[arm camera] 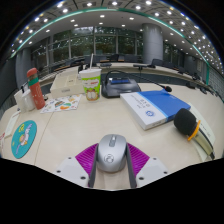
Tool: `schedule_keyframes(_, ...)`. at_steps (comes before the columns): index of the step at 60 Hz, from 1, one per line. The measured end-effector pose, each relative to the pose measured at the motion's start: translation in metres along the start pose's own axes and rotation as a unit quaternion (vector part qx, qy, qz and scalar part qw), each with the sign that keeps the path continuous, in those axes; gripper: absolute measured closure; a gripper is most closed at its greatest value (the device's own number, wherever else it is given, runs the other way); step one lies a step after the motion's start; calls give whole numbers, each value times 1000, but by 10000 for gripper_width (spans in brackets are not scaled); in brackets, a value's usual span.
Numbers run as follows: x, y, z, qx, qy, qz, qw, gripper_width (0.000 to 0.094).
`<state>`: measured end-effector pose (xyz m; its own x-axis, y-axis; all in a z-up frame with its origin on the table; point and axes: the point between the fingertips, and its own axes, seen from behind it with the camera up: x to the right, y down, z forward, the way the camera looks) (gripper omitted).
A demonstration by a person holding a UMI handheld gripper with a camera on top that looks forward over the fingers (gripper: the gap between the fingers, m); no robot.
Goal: Arrange mouse
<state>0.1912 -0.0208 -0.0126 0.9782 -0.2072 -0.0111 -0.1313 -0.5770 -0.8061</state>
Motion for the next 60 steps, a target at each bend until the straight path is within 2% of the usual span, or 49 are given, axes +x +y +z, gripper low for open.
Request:
schedule_keyframes(7,0,-2,0,1,11,-13,1000,534)
schedule_keyframes(15,-6,-5,-7,-2,13,-15,1000,544)
schedule_keyframes(23,-29,-57,-42,46,10,-13,999,544)
schedule_keyframes(32,-99,-130,-89,105,-28,5,994,546)
schedule_keyframes(38,-166,-157,-108,125,-56,2,991,545)
schedule_keyframes(46,-262,-138,-98,100,-94,4,991,545)
schedule_keyframes(60,-357,-49,-42,27,-103,-26,994,545)
